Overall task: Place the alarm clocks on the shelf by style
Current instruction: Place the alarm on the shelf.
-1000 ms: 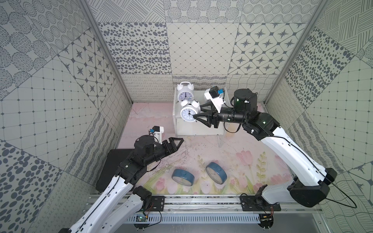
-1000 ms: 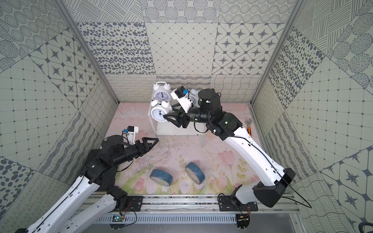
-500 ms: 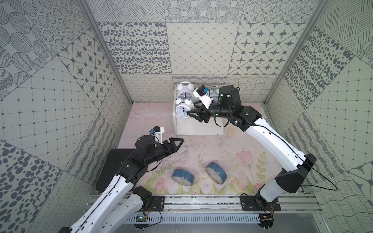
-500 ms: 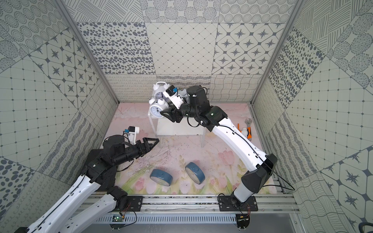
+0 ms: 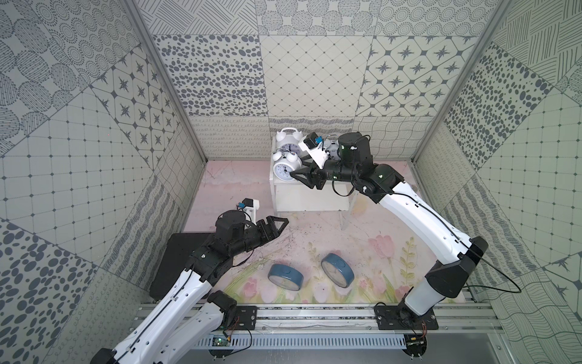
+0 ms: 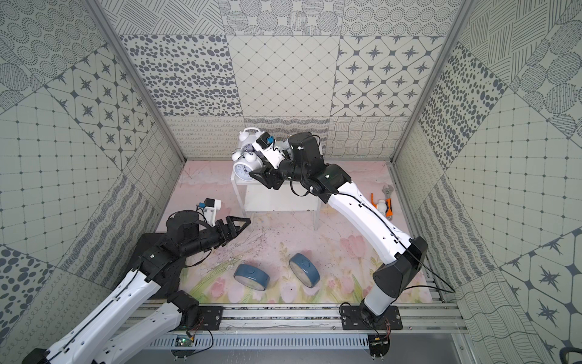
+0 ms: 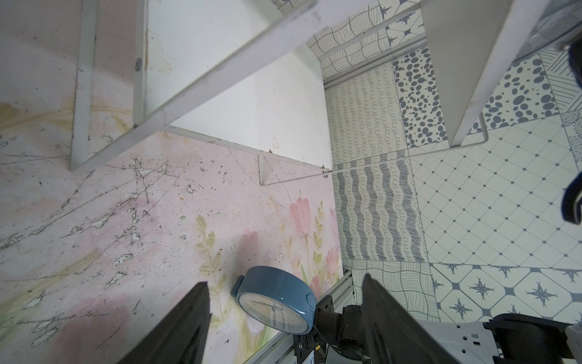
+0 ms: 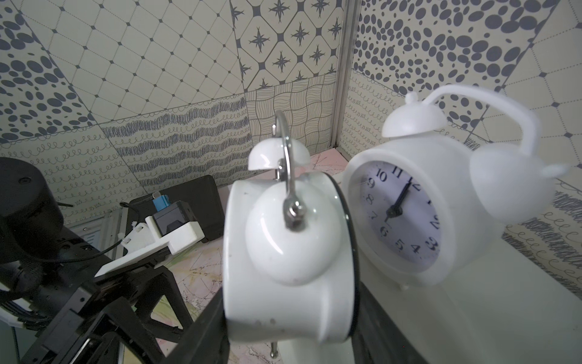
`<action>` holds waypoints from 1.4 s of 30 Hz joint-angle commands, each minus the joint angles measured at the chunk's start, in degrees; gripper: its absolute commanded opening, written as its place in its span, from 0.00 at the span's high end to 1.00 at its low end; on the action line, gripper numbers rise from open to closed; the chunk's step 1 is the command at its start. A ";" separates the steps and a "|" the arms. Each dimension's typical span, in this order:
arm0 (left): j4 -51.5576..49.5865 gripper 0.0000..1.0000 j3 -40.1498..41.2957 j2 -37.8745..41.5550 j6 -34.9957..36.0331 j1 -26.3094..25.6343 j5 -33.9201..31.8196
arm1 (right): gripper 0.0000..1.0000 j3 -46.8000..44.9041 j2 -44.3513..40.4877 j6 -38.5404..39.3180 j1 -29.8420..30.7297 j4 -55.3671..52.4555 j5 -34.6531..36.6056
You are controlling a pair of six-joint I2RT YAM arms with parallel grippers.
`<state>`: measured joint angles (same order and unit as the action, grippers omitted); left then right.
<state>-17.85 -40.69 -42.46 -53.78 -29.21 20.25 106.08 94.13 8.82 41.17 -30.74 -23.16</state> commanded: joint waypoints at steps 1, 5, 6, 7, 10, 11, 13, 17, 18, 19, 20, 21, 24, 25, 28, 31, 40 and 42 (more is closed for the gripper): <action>3.91 0.22 0.17 -0.48 1.48 0.12 1.08 | 0.56 2.15 1.49 0.96 -0.06 3.93 0.39; 4.22 0.23 0.34 -0.65 1.48 0.15 1.37 | 0.56 1.78 2.02 1.29 -0.40 4.20 0.42; 4.30 0.23 0.34 -0.61 1.46 0.14 1.44 | 0.56 1.62 2.03 1.33 -0.55 4.31 0.23; 4.33 0.23 0.43 -0.59 1.48 0.12 1.37 | 0.56 1.26 2.02 1.29 -0.67 4.63 0.05; 4.37 0.23 0.43 -0.66 1.46 0.12 1.38 | 0.56 0.51 1.95 1.18 -1.00 5.46 -0.39; 4.35 0.23 0.43 -0.70 1.48 0.11 1.41 | 0.56 0.34 1.85 1.05 -1.08 5.60 -0.56; 4.33 0.23 0.35 -0.78 1.44 0.08 1.39 | 0.55 -0.23 1.69 0.95 -1.20 5.68 -0.75; 4.32 0.23 0.02 -0.99 1.57 0.12 1.29 | 0.54 -1.27 1.15 0.01 -1.51 6.11 -1.31; 4.34 0.24 -0.01 -1.07 1.56 0.13 1.22 | 0.53 -1.32 1.06 -0.21 -1.61 6.13 -1.59; 4.48 0.24 -0.09 -1.20 1.54 0.19 1.20 | 0.52 -1.37 1.06 -0.58 -1.62 6.06 -1.92; 4.52 0.24 -0.14 -1.22 1.53 0.15 1.24 | 0.52 -1.48 1.10 -0.82 -1.70 6.08 -2.13; 4.68 0.24 -0.10 -1.30 1.56 0.12 1.20 | 0.52 -1.58 1.14 -1.03 -1.70 6.12 -2.32; 4.99 0.24 -0.18 -1.49 1.42 0.13 1.28 | 0.52 -2.57 1.01 -1.59 -1.68 6.65 -2.42; 5.00 0.24 -0.18 -1.47 1.45 0.25 1.28 | 0.52 -2.86 0.84 -1.86 -1.70 6.98 -2.35; 4.87 0.24 -0.20 -1.32 1.47 0.21 1.36 | 0.51 -3.65 0.15 -2.29 -1.82 7.50 -2.16; 4.91 0.24 -0.36 -1.18 1.57 0.16 1.37 | 0.48 -3.91 -0.41 -2.49 -2.00 7.45 -2.07; 5.27 0.24 -0.08 -1.14 1.34 0.21 1.39 | 0.43 -4.30 -0.96 -3.28 -2.06 6.57 -1.64; 5.18 0.24 0.06 -0.87 1.39 0.24 1.47 | 0.39 -4.71 -1.28 -3.33 -2.01 6.68 -1.28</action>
<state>-15.86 -40.40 -43.75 -53.45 -29.21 20.62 102.59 94.85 6.02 39.27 -24.29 -25.12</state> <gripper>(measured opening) 0.760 0.597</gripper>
